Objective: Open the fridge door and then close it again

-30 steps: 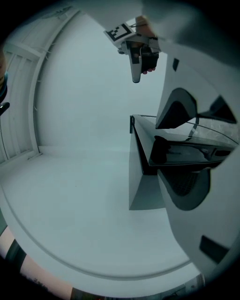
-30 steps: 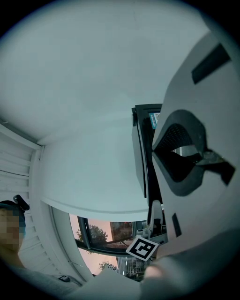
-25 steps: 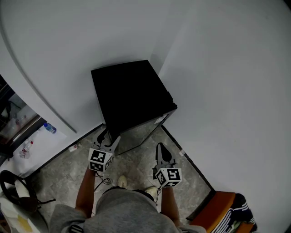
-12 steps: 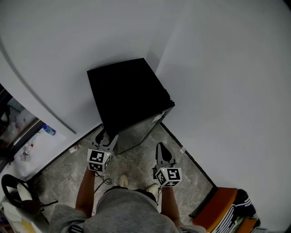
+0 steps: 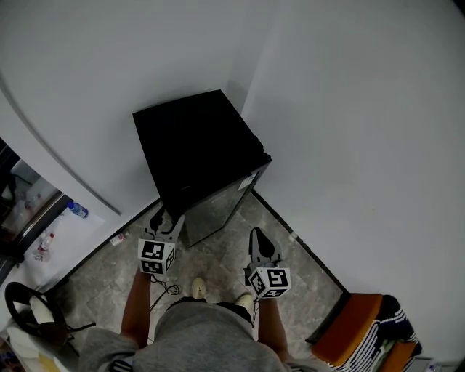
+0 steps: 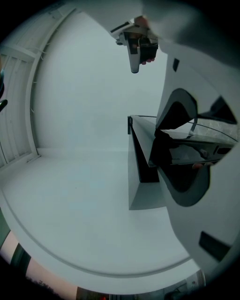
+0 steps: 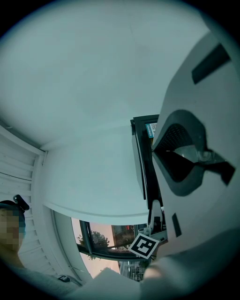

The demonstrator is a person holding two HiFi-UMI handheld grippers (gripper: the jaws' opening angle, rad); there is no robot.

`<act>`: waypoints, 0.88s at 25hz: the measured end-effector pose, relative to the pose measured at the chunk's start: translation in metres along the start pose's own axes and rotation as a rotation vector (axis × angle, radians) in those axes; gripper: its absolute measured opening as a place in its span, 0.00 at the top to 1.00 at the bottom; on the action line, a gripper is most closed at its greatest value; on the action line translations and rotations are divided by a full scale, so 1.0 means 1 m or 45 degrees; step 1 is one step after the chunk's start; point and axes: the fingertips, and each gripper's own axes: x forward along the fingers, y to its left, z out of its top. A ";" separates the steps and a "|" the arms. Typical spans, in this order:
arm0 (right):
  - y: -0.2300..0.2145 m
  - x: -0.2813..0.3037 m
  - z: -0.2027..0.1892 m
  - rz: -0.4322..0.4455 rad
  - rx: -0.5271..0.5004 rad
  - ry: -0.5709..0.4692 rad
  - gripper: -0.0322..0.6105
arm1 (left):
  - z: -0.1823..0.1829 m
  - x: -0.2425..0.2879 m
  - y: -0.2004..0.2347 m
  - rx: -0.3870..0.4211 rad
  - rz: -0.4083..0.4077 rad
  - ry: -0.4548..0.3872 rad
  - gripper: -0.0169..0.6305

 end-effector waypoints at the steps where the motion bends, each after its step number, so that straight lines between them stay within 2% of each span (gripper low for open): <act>1: 0.000 -0.003 0.000 0.003 0.000 -0.001 0.91 | -0.001 -0.002 -0.002 0.002 0.004 0.002 0.61; 22: -0.033 -0.062 0.003 0.118 -0.006 -0.003 0.91 | -0.010 -0.041 -0.072 -0.005 0.134 0.028 0.64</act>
